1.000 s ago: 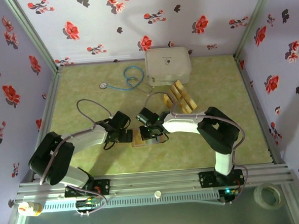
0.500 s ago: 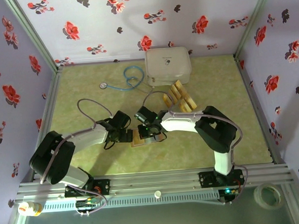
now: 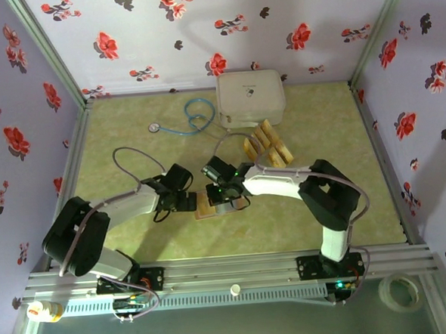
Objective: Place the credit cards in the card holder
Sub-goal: Insert the credit card into the card slot, then flip over the card slot in the card holder.
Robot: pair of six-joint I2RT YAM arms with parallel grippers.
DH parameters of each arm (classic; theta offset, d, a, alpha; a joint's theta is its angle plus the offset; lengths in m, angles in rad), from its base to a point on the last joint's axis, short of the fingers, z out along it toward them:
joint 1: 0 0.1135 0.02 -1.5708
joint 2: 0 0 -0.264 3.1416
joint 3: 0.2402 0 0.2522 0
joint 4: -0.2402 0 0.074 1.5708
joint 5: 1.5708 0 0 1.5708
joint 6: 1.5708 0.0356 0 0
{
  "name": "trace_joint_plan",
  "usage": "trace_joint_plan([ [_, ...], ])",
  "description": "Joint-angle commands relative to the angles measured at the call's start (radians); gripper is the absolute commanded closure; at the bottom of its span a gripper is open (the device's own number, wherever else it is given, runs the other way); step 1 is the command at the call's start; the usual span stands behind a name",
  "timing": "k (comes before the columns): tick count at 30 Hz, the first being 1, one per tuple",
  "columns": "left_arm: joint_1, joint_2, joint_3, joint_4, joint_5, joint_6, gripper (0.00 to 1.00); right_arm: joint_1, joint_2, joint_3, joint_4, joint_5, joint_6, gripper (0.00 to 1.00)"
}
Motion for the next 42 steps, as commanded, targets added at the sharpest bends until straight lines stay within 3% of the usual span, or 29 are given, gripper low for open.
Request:
trace_joint_plan([
  [1, 0.021, -0.064, 0.030, -0.046, -0.018, 0.008, 0.00, -0.021, -0.092, -0.016, -0.035, 0.036, -0.021, 0.96],
  [7, 0.020, -0.149, 0.010, -0.082, 0.017, -0.029, 0.00, -0.060, -0.166, -0.067, -0.031, 0.036, -0.024, 0.71],
  [14, -0.022, -0.235, -0.072, -0.062, 0.044, -0.100, 0.00, -0.110, -0.191, -0.140, 0.033, -0.019, -0.014, 0.54],
  [29, -0.111, -0.160, -0.139, 0.059, 0.038, -0.157, 0.00, -0.129, -0.135, -0.172, 0.100, -0.050, 0.009, 0.50],
  [42, -0.138, -0.073, -0.115, 0.025, -0.006, -0.145, 0.00, -0.149, -0.114, -0.179, 0.101, -0.042, 0.006, 0.48],
])
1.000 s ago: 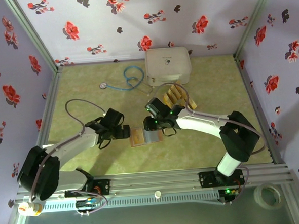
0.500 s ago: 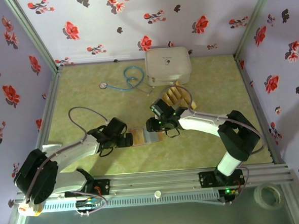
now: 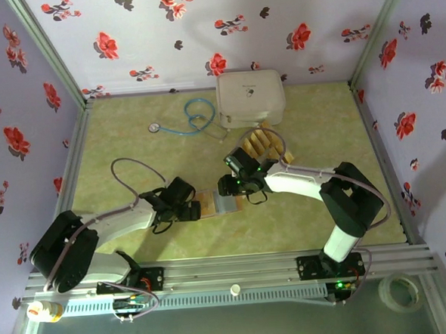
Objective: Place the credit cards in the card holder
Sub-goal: Flip over the card slot in the card holder.
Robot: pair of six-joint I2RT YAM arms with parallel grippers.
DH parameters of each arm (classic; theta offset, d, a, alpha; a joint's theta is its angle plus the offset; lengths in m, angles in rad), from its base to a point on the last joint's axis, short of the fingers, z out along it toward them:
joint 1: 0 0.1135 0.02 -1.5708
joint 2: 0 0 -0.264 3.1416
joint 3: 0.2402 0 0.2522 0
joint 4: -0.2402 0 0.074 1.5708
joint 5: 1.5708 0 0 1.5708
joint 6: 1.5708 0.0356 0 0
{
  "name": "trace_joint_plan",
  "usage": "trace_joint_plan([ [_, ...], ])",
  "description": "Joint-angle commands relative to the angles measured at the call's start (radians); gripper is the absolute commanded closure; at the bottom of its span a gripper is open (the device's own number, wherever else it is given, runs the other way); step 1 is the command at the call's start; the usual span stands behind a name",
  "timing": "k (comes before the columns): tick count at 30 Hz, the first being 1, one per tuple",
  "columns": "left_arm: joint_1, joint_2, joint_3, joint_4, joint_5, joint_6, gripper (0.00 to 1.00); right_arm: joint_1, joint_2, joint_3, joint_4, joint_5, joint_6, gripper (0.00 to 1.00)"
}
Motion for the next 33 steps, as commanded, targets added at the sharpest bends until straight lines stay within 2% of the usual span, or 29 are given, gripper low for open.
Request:
trace_joint_plan([
  [1, -0.013, 0.048, 0.008, -0.032, -0.019, -0.012, 0.00, -0.010, 0.019, -0.012, 0.003, 0.007, 0.011, 0.48],
  [21, -0.030, 0.124, 0.034, -0.029, -0.039, 0.002, 0.00, -0.010, 0.101, -0.028, 0.063, -0.053, 0.042, 0.48],
  [33, -0.033, 0.130, 0.031, -0.015, -0.037, 0.002, 0.00, -0.001, 0.078, -0.041, 0.130, -0.138, 0.096, 0.53],
])
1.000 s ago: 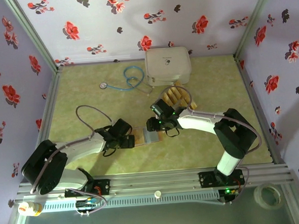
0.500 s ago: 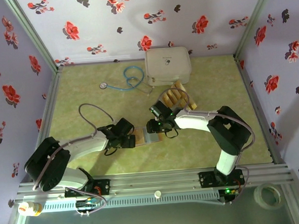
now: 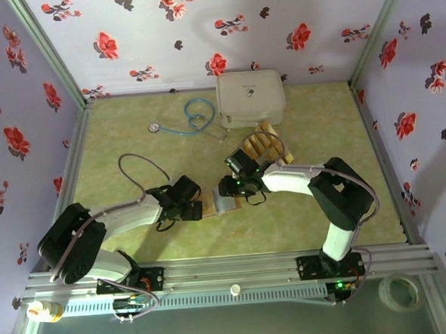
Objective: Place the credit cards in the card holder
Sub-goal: Flip over the card slot in the card holder.
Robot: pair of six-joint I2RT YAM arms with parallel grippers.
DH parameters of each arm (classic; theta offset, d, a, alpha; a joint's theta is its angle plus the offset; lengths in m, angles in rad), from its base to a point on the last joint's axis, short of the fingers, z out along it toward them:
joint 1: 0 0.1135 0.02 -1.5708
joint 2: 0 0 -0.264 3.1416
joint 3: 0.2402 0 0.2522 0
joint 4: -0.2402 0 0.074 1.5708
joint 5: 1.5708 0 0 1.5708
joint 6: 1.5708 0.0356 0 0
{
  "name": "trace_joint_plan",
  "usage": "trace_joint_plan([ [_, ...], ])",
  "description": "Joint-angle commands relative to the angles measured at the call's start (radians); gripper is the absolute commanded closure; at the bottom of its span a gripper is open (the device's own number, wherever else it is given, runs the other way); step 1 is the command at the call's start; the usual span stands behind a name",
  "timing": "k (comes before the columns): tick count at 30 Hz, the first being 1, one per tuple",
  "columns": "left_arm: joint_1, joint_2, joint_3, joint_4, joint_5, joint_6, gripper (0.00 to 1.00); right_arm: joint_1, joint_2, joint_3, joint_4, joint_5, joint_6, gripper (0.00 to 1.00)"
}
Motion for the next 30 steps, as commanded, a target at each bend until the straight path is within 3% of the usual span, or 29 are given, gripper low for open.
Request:
trace_joint_plan([
  [1, -0.009, 0.059, -0.027, 0.032, -0.004, 0.002, 0.00, 0.018, -0.003, -0.016, 0.040, -0.079, 0.033, 0.54],
  [14, -0.012, 0.036, -0.036, 0.045, -0.007, -0.004, 0.00, 0.058, -0.074, 0.006, 0.020, -0.082, 0.063, 0.58],
  [21, 0.043, -0.161, -0.056, 0.000, -0.046, -0.023, 0.00, 0.104, -0.073, 0.064, -0.005, -0.067, 0.082, 0.51],
  [30, 0.127, -0.364, -0.093, -0.042, -0.046, -0.058, 0.00, 0.160, 0.080, 0.164, 0.017, -0.066, 0.114, 0.51],
])
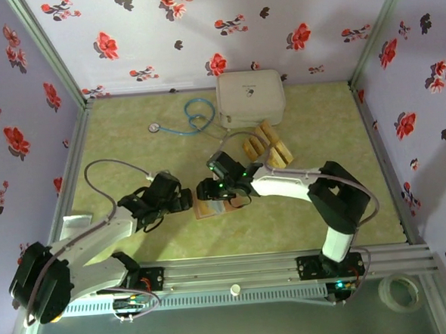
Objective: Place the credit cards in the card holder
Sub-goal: Flip over the card slot in the card holder.
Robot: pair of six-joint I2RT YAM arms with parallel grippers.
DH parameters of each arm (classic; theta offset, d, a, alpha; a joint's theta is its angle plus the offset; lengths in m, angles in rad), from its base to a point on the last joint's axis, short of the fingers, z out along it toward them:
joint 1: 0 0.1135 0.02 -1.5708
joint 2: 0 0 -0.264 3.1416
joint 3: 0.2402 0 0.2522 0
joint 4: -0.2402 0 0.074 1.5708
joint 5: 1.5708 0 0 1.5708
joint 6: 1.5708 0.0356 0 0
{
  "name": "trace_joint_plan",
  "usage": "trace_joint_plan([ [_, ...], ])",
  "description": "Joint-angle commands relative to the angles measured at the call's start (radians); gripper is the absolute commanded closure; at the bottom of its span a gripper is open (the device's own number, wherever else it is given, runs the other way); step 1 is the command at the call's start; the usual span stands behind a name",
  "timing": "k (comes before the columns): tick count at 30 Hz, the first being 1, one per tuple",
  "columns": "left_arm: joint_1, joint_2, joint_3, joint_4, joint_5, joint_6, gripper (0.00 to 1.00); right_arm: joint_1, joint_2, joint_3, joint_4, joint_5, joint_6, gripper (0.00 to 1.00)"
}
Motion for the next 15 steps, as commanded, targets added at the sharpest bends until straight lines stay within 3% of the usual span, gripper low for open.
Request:
trace_joint_plan([
  [1, 0.022, -0.031, -0.028, -0.043, -0.025, -0.026, 0.00, 0.018, 0.068, 0.043, -0.001, 0.003, 0.029, 0.50],
  [7, 0.036, -0.042, -0.037, -0.049, -0.017, -0.017, 0.00, 0.022, 0.123, 0.063, 0.010, -0.001, 0.040, 0.51],
  [15, 0.041, -0.019, -0.028, -0.042, 0.001, 0.001, 0.00, 0.019, 0.080, 0.077, -0.015, 0.008, 0.022, 0.51],
])
